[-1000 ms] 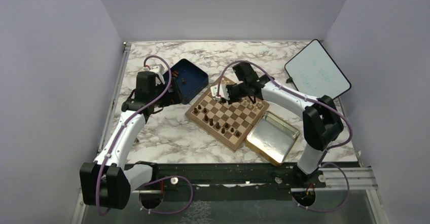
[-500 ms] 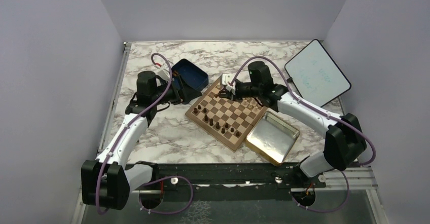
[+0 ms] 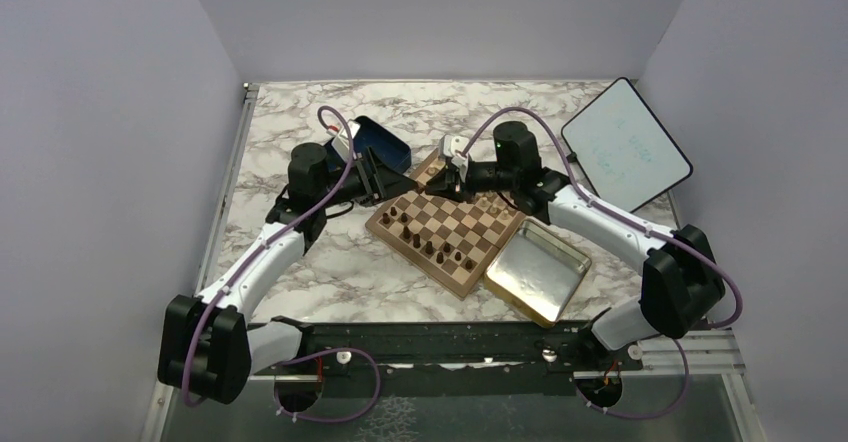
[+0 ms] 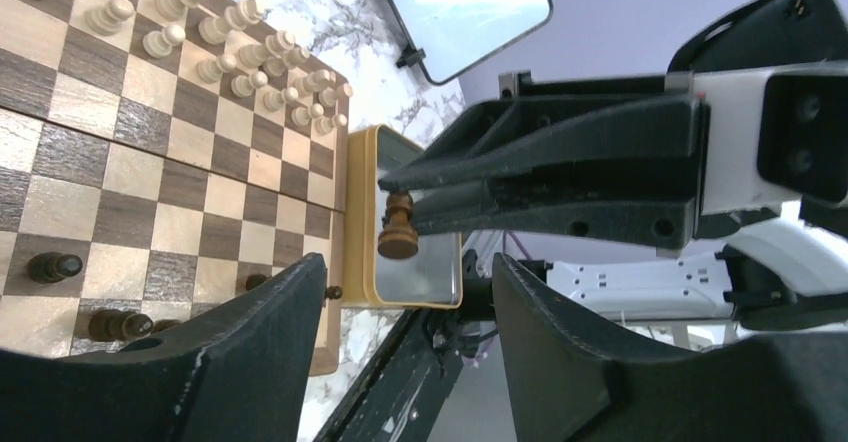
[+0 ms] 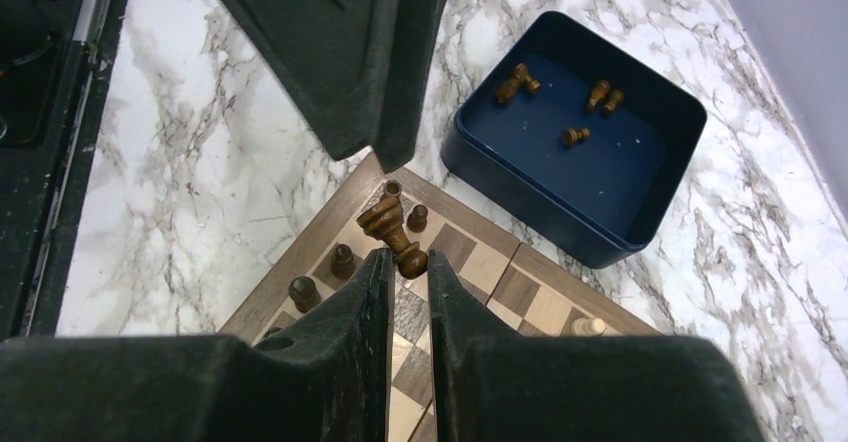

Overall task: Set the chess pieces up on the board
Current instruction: Place the chess piece on the chessboard.

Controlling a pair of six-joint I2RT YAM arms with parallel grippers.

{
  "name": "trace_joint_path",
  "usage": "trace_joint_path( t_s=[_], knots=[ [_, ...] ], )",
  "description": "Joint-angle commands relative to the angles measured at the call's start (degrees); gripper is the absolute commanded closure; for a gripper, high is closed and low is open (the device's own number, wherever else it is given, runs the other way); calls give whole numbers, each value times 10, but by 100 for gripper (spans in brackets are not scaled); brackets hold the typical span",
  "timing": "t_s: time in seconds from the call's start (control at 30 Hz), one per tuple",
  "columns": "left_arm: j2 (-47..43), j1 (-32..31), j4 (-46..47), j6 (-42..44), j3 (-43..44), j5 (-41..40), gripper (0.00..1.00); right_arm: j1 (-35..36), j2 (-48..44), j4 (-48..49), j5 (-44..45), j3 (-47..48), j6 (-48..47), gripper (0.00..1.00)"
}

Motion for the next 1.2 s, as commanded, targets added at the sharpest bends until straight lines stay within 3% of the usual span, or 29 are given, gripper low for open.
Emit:
trace_joint_path(
  t_s=[0.0, 0.73, 1.17],
  knots=[
    [12, -5, 32, -28, -1, -39, 39, 1, -28, 24, -23, -15, 15, 80],
    [50, -33, 39, -46, 8, -45, 62, 0, -3, 30, -9, 5, 59, 81],
    [61, -35, 39, -50, 8, -26, 67, 1, 10, 37, 7, 6, 69, 81]
  ],
)
